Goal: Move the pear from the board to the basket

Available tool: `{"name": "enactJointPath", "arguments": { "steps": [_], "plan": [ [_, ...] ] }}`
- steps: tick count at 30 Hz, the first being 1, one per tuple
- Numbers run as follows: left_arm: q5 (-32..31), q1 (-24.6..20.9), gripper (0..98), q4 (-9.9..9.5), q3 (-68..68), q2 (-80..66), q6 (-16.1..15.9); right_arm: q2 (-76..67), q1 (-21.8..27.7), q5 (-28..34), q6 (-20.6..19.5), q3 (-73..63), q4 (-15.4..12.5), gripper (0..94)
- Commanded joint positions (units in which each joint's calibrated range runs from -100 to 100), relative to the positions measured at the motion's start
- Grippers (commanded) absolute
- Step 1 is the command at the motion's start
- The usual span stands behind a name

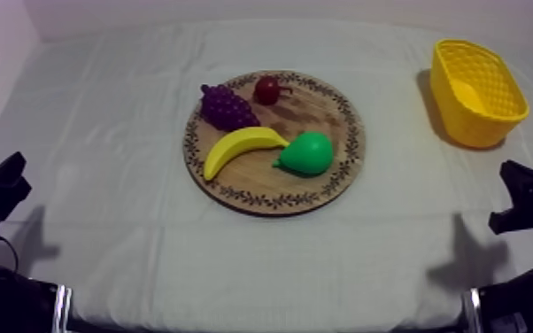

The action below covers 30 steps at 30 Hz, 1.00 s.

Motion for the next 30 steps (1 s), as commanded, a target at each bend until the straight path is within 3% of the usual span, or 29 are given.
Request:
{"name": "enactJointPath", "arguments": {
  "steps": [1, 18, 24, 30],
  "plan": [
    [-0.01, -0.01, 0.1, 0.01, 0.05, 0.0, 0.01, 0.0, -0.01, -0.01, -0.07, 0.05, 0.03, 0.7],
    [-0.01, -0.01, 0.1, 0.01, 0.05, 0.0, 0.01, 1.05, 0.87, -2.03, 0.46, -0.34, -0.84, 0.5],
    [-0.01, -0.01, 0.1, 0.01, 0.05, 0.0, 0.01, 8.34, 2.13, -3.47, 3.32, -6.68, -4.42, 0.5],
    [-0.01, -0.01, 0.1, 0.01, 0.05, 0.0, 0.01, 20.08, 2.59, -1.45, 7.3, -21.62, -8.95, 0.5]
  ]
}}
